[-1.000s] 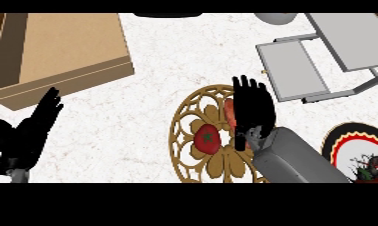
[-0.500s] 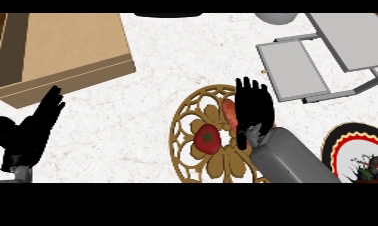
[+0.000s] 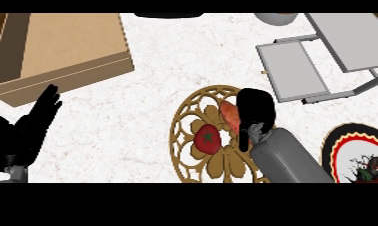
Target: Pick the sweet potato from the placemat and place it in the tiered shelf
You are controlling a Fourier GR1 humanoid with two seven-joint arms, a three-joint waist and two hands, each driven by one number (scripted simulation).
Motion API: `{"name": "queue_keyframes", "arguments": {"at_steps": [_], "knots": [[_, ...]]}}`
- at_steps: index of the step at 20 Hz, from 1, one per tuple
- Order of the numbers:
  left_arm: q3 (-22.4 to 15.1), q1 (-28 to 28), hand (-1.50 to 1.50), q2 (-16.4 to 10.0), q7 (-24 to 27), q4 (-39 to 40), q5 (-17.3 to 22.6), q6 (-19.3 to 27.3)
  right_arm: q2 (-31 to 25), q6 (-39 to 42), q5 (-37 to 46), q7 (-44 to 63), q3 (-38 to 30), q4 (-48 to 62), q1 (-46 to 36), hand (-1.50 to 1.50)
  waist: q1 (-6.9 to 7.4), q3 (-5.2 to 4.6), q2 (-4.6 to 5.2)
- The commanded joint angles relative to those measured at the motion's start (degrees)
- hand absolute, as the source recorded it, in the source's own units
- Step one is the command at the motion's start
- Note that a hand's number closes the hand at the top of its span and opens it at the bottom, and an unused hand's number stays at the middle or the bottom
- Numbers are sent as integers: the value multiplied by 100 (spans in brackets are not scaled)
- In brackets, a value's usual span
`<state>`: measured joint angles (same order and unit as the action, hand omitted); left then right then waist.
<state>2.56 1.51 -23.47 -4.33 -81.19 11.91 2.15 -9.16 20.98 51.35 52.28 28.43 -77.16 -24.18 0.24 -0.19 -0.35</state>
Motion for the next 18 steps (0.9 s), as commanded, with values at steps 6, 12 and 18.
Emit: {"name": "queue_keyframes", "arguments": {"at_steps": [6,12,18], "knots": [[150,-194,0,294,155,371,-364,-77,258,-132,882,-227,130,245,139,150,-14,19,36],[99,-294,0,442,-327,26,-460,31,191,-84,1232,-247,81,-506,76,150,-31,19,28],[196,-122,0,278,-109,-69,-265,-232,603,-1031,1557,1855,-1947,437,-1029,150,142,19,116]]}}
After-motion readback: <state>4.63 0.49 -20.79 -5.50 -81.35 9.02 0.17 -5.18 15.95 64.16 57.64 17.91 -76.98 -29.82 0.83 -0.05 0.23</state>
